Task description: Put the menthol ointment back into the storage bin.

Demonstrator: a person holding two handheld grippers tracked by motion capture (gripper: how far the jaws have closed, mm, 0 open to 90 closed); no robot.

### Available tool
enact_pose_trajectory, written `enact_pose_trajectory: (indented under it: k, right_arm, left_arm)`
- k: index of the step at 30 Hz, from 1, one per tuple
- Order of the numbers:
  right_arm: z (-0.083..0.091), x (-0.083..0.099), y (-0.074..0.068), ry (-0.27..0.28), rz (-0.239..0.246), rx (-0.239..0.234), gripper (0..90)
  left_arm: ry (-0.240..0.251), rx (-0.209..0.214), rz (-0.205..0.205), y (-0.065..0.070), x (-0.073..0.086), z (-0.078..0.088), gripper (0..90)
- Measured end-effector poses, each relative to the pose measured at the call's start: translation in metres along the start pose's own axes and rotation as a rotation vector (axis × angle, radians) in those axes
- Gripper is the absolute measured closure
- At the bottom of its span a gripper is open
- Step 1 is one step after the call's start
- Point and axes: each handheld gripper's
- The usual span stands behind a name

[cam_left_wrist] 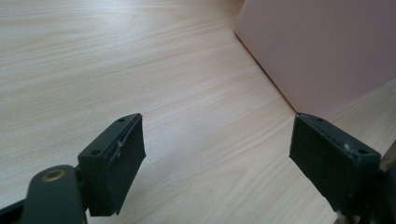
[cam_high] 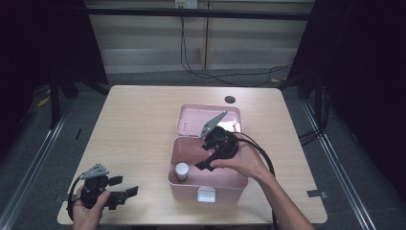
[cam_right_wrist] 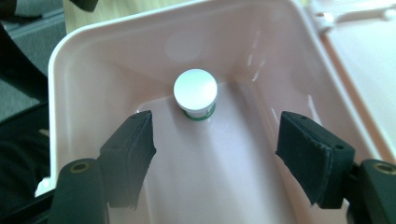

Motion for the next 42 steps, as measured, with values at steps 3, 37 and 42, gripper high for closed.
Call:
enact_pose_trajectory:
  k: [3, 37, 42]
  right_arm:
    - [0.006, 0.007, 0.001, 0.028, -0.007, 0.021, 28.6]
    - [0.089, 0.136, -0.028, 0.394, -0.294, 0.361, 25.8]
    - [0.087, 0.165, -0.030, 0.416, -0.365, 0.405, 25.3]
  left_arm:
    - [0.002, 0.001, 0.005, 0.000, 0.000, 0.000, 17.9]
    - [0.021, -0.002, 0.016, -0.001, 0.001, 0.002, 17.9]
    - [0.027, -0.001, 0.027, 0.000, 0.001, 0.001, 17.9]
Point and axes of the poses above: each handheld gripper's, and its own axes: z roughly backward along the jaws, x roughly out of its underside, y roughly to its right, and after that the axes turned 10 degrees about z, right-handed
